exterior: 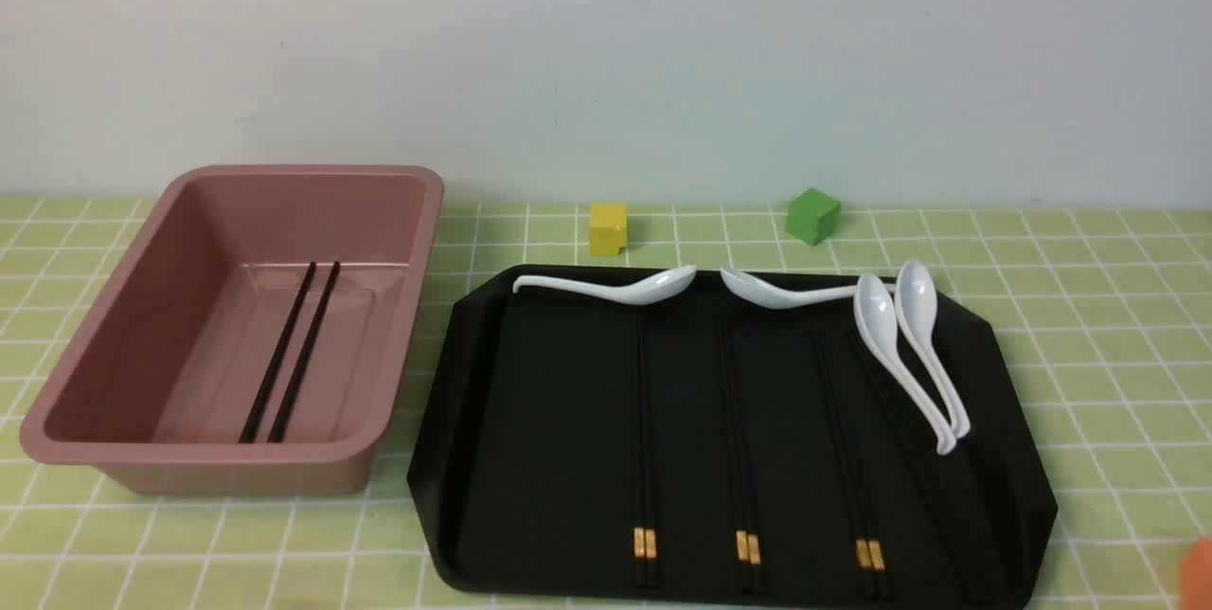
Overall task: On green tablecloth take chopsticks from black tray and put them in box.
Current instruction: 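Reach over to the black tray and grasp a pair of chopsticks with the left gripper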
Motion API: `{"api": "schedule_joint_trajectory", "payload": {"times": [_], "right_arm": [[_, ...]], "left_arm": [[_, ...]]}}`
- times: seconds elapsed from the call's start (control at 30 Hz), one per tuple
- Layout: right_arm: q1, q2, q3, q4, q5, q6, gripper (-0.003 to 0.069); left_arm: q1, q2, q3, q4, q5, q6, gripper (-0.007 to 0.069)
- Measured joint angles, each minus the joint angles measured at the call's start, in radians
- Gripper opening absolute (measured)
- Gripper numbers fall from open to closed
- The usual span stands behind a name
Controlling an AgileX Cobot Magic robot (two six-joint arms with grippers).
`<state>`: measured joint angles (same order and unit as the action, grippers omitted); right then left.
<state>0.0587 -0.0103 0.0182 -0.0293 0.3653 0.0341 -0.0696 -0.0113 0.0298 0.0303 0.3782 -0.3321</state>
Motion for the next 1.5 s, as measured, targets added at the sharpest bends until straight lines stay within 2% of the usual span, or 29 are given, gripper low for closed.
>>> {"api": "schedule_joint_trajectory", "payload": {"times": [1.03,1.13,1.2,1.23,1.27,1.4,1.5], "right_arm": [[0.0,0.0,0.0,0.0,0.0,0.0,0.024],[0.0,0.0,0.0,0.0,0.0,0.0,0.024],[0.0,0.0,0.0,0.0,0.0,0.0,0.024],[0.0,0.0,0.0,0.0,0.0,0.0,0.024],[0.0,0.0,0.0,0.0,0.0,0.0,0.024],[0.0,0.0,0.0,0.0,0.0,0.0,0.024],[0.0,0.0,0.0,0.0,0.0,0.0,0.024]], "left_arm": [[0.0,0.0,0.0,0.001,0.0,0.0,0.0113],[0.0,0.0,0.0,-0.03,0.0,0.0,0.0115],[0.0,0.0,0.0,-0.092,0.0,-0.005,0.0118],[0.0,0.0,0.0,-0.174,0.0,-0.021,0.012],[0.0,0.0,0.0,-0.174,0.0,-0.026,0.012],[0.0,0.0,0.0,-0.541,0.0,-0.143,0.0126],[0.0,0.0,0.0,-0.756,-0.003,-0.192,0.0128]]}}
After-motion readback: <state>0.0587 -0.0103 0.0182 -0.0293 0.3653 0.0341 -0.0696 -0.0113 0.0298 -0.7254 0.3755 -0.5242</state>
